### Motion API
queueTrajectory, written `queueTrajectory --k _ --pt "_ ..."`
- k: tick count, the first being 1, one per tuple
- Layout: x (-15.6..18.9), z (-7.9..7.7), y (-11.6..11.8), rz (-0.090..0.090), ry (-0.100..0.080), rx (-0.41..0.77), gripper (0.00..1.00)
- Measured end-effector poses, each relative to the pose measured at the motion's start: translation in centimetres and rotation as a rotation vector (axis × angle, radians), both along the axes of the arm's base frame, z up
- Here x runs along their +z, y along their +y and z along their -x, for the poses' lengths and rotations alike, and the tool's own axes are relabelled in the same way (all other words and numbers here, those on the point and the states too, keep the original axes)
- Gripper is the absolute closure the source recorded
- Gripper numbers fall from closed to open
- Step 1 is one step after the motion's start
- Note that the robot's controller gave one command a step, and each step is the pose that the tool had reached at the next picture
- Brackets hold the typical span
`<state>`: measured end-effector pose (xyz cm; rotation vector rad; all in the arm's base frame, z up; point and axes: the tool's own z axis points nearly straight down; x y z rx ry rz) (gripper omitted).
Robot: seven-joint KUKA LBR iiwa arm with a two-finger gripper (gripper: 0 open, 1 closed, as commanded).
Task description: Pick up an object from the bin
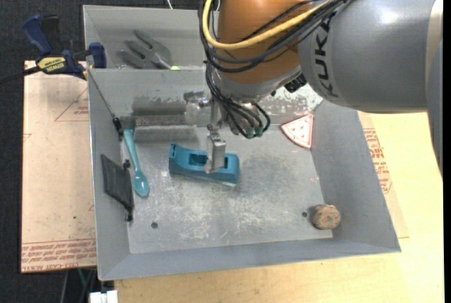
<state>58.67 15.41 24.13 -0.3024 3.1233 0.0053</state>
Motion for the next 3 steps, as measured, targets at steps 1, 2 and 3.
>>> queueTrajectory --k 1,2,3 --pt "-5.4 -0.7 -2.6 0.0 -0.003 -0.058 0.0" --pt "-6.5 1.3 -5.8 -0.003 0.002 -0.089 0.0" --pt "-15.3 -1.6 -7.0 -0.011 -0.003 0.272 1.0"
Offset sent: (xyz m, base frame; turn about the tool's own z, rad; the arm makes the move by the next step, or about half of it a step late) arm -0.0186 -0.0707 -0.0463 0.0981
